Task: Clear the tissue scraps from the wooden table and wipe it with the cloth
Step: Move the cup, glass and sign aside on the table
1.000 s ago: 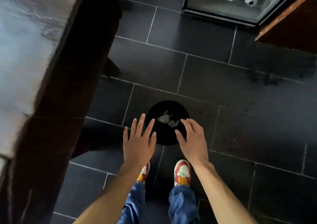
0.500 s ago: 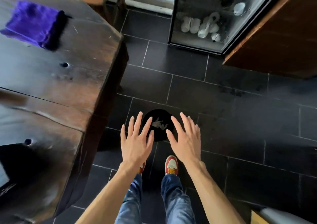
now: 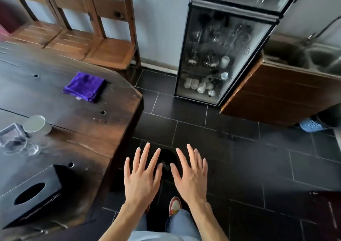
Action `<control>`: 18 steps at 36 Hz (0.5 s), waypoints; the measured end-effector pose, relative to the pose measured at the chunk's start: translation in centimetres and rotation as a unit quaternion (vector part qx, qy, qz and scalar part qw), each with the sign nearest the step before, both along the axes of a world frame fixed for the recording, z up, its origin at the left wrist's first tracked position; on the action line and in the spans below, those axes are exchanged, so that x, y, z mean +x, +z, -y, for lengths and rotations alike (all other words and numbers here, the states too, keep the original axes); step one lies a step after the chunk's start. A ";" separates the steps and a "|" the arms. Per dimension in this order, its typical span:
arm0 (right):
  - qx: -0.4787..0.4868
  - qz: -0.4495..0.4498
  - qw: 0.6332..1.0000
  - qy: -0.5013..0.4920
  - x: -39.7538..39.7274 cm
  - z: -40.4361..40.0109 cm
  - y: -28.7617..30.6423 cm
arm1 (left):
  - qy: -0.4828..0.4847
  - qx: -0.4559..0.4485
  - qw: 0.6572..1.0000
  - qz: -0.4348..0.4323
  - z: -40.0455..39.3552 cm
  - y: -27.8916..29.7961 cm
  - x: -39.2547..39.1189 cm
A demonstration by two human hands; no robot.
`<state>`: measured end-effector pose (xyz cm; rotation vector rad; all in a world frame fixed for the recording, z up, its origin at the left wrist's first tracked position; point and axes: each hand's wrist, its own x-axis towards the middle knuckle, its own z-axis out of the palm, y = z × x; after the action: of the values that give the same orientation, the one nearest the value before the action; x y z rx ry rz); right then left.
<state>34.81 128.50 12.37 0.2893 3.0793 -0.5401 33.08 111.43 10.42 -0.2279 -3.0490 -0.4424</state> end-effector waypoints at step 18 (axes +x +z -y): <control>0.021 -0.050 0.997 0.054 1.1 -1.8 7.8 | 0.027 -0.009 0.998 -0.057 2.1 6.6 2.4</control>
<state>35.90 130.32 20.14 0.0974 3.1822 -0.4998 35.51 109.34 17.00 -0.1665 -2.9408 -0.3837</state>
